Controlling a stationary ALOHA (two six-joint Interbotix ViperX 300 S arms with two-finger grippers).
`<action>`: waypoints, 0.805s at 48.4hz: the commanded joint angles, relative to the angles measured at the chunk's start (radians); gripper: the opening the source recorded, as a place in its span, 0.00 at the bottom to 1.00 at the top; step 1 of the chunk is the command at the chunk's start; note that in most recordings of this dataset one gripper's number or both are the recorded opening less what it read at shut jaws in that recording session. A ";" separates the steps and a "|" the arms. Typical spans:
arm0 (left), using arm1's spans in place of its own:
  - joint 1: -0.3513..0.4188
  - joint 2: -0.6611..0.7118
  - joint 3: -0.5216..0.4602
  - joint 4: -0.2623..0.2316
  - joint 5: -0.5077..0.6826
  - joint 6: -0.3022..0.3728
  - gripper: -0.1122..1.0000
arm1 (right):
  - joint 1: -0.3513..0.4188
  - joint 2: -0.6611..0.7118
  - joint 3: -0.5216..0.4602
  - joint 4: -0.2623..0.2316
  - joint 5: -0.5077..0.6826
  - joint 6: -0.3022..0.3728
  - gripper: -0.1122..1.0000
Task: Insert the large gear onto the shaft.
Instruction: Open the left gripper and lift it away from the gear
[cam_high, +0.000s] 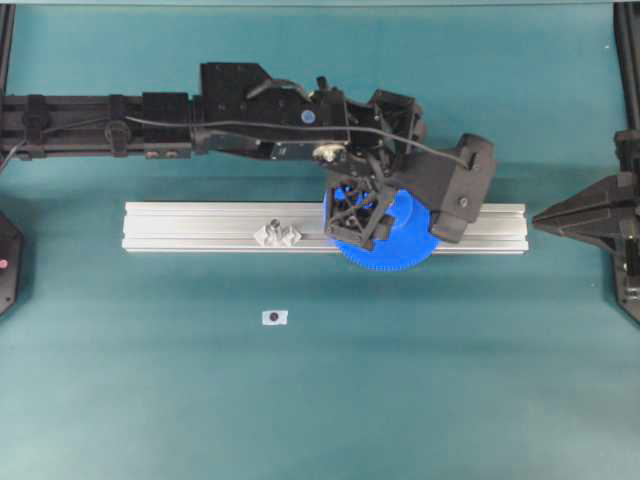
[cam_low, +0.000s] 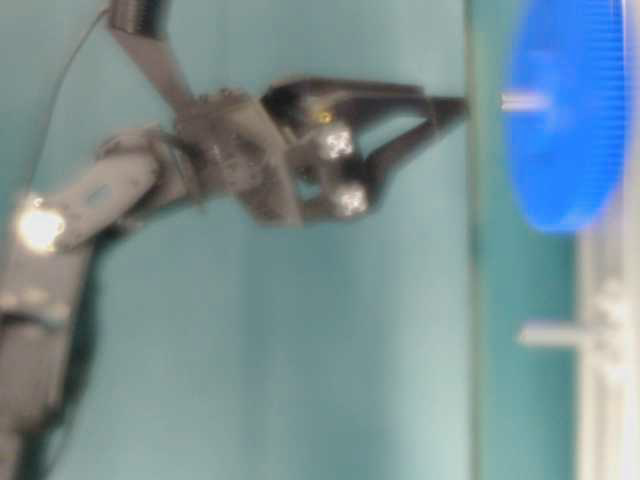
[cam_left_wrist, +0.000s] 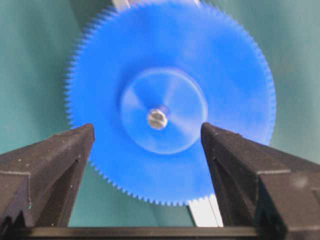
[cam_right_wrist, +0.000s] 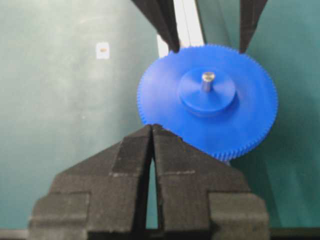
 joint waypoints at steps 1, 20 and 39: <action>-0.003 -0.041 -0.037 0.003 0.014 0.002 0.86 | -0.002 0.006 -0.020 0.002 -0.008 0.009 0.18; -0.002 -0.064 -0.017 0.003 0.020 -0.008 0.85 | -0.003 0.006 -0.021 0.000 -0.005 0.009 0.18; 0.005 -0.202 0.160 0.003 -0.048 -0.084 0.85 | -0.002 -0.040 -0.014 0.002 0.052 0.008 0.18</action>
